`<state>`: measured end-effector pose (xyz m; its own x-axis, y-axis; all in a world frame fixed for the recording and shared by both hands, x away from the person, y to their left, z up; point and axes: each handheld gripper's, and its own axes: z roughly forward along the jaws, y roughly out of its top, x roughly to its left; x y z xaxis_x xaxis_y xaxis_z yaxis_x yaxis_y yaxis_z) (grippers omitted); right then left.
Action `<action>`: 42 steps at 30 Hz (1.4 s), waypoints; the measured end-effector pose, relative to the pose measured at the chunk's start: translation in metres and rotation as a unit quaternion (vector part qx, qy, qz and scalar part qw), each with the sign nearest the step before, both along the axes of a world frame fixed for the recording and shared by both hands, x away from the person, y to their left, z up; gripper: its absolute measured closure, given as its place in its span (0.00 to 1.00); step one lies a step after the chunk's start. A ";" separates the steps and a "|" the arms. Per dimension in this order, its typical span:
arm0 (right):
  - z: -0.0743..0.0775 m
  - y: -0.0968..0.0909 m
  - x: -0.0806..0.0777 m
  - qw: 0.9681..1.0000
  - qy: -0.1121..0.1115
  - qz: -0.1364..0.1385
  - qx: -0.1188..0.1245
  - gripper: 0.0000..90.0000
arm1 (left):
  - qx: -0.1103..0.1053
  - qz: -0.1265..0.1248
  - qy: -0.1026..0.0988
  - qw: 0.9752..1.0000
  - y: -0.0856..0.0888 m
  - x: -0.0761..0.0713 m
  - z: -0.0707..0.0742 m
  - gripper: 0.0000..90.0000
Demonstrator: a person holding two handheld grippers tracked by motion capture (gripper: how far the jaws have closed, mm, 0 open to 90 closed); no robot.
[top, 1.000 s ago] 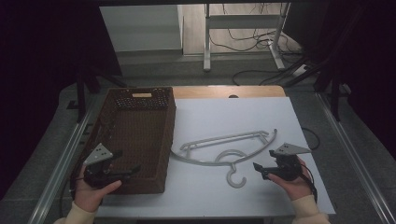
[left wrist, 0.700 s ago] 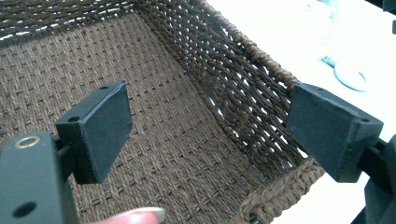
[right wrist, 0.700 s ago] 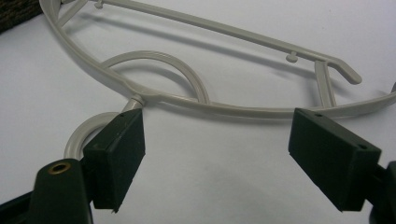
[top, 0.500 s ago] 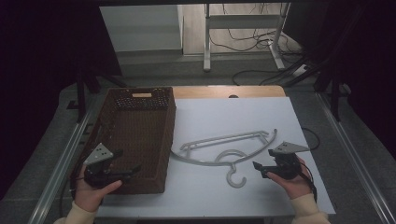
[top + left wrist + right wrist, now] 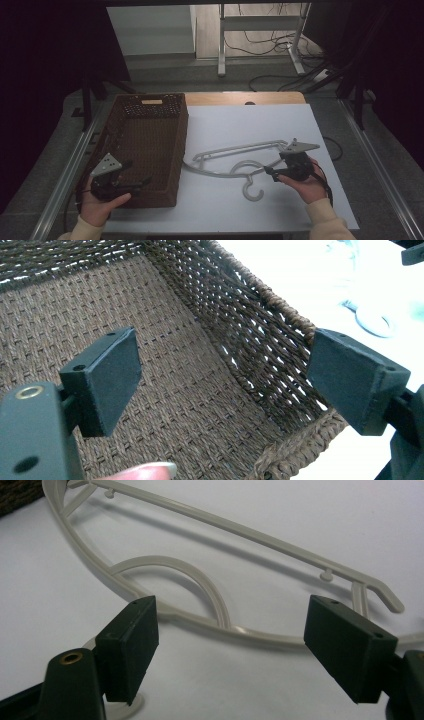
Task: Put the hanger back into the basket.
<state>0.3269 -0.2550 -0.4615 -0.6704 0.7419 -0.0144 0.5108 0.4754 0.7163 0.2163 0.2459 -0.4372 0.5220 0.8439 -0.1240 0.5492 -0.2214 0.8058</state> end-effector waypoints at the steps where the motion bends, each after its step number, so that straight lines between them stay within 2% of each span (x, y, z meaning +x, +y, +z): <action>1: 0.000 0.005 0.005 1.000 0.006 0.007 -0.005 0.25 | 0.000 0.000 0.000 1.000 0.000 0.000 0.000 0.16; 6: -0.001 0.013 0.014 0.999 0.015 0.018 -0.025 0.26 | 0.000 0.000 -0.001 1.000 0.000 0.000 0.001 0.16; 7: -0.003 0.019 0.019 0.999 0.020 0.022 -0.038 0.26 | 0.000 0.000 -0.001 1.000 -0.001 -0.001 0.001 0.16; 9: -0.004 0.021 0.020 0.999 0.022 0.022 -0.041 0.26 | 0.000 0.000 -0.001 1.000 -0.001 -0.001 0.001 0.16; 14: -0.010 0.033 0.032 0.997 0.031 0.032 -0.068 0.29 | -0.001 0.002 -0.002 1.000 0.000 -0.001 0.001 0.16; 21: -0.018 0.046 0.046 0.994 0.048 0.048 -0.091 0.34 | 0.000 0.001 -0.002 1.000 0.000 -0.001 0.001 0.16; 25: -0.025 0.056 0.054 0.990 0.069 0.062 -0.109 0.37 | 0.001 0.001 -0.001 1.000 0.000 0.000 0.001 0.16; 28: -0.027 0.060 0.056 0.988 0.075 0.067 -0.120 0.39 | 0.000 0.000 -0.003 1.000 0.001 -0.001 0.001 0.16; 31: -0.030 0.064 0.060 0.985 0.085 0.071 -0.133 0.46 | 0.000 0.001 -0.003 1.000 0.001 -0.001 0.002 0.16; 32: -0.030 0.064 0.060 0.985 0.085 0.071 -0.133 0.46 | 0.000 0.001 -0.003 1.000 0.001 -0.001 0.002 0.16; 33: -0.032 0.066 0.061 0.983 0.087 0.074 -0.142 0.50 | 0.000 0.001 -0.003 1.000 0.002 -0.001 0.002 0.16; 37: -0.033 0.070 0.062 0.981 0.089 0.080 -0.149 0.59 | 0.002 0.001 -0.004 1.000 0.001 -0.001 0.002 0.16; 39: -0.034 0.073 0.063 0.979 0.091 0.089 -0.158 0.63 | 0.003 0.001 -0.004 1.000 0.001 -0.001 0.002 0.16; 40: -0.034 0.073 0.063 0.979 0.091 0.089 -0.158 0.63 | 0.003 0.000 -0.004 1.000 0.001 -0.001 0.002 0.16; 42: -0.036 0.076 0.063 0.976 0.090 0.095 -0.172 0.66 | 0.002 0.001 -0.003 1.000 0.002 -0.001 0.001 0.16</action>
<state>0.3895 -0.1793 -0.4979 -0.8098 0.5764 -0.1095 0.4936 0.7702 0.4038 0.2156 0.2475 -0.4361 0.5205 0.8458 -0.1168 0.5450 -0.2238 0.8081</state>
